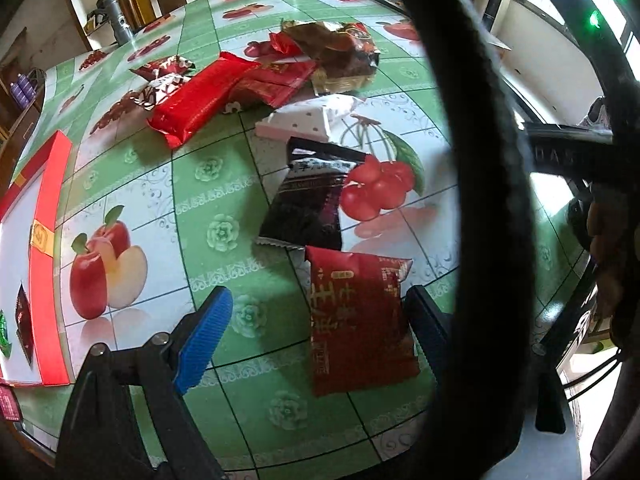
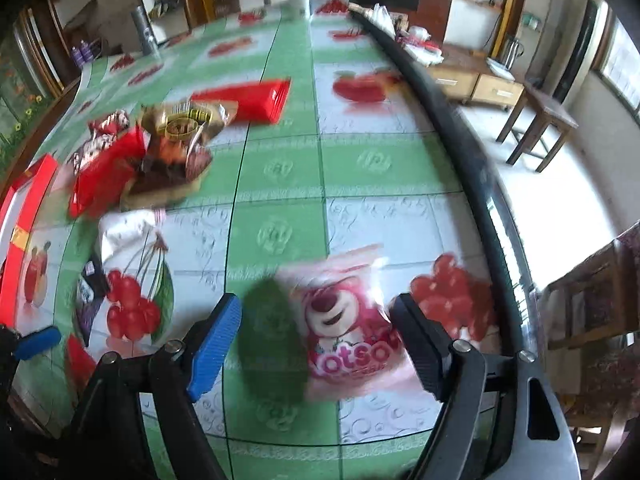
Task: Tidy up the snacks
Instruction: 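Grasp the red packet with the left tool while the right tool grasps the pink Lotso bag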
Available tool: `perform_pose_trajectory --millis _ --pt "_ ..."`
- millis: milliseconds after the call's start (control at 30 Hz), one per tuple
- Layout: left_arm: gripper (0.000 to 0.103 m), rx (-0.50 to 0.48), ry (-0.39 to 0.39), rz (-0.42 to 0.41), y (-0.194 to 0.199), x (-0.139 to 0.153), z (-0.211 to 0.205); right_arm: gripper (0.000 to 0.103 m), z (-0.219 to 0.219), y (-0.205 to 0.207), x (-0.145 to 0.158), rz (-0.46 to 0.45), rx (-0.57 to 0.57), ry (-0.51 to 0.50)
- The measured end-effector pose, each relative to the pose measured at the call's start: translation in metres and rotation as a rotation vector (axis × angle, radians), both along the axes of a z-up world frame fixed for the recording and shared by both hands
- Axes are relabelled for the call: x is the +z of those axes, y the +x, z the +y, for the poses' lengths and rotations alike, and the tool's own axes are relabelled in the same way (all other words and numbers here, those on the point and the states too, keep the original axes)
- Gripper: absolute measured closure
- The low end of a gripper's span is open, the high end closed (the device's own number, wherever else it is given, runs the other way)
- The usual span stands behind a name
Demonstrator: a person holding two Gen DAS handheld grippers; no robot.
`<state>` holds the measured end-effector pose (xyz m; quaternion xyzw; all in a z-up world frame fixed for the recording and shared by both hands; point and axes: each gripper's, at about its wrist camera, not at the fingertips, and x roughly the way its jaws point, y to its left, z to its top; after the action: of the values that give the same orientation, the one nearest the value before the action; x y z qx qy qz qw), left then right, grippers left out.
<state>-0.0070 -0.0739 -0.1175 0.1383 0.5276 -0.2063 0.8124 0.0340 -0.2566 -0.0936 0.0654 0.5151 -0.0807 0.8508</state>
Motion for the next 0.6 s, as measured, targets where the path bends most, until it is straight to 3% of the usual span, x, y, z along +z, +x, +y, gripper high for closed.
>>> perform_pose_trajectory --millis 133,600 --pt "0.015 0.017 -0.002 -0.012 0.003 0.000 0.010 0.026 0.018 -0.013 0.006 -0.030 0.084 0.079" --pt "0.016 0.040 -0.009 -0.017 0.009 0.001 0.029 0.030 0.030 -0.015 0.004 -0.062 0.086 0.011"
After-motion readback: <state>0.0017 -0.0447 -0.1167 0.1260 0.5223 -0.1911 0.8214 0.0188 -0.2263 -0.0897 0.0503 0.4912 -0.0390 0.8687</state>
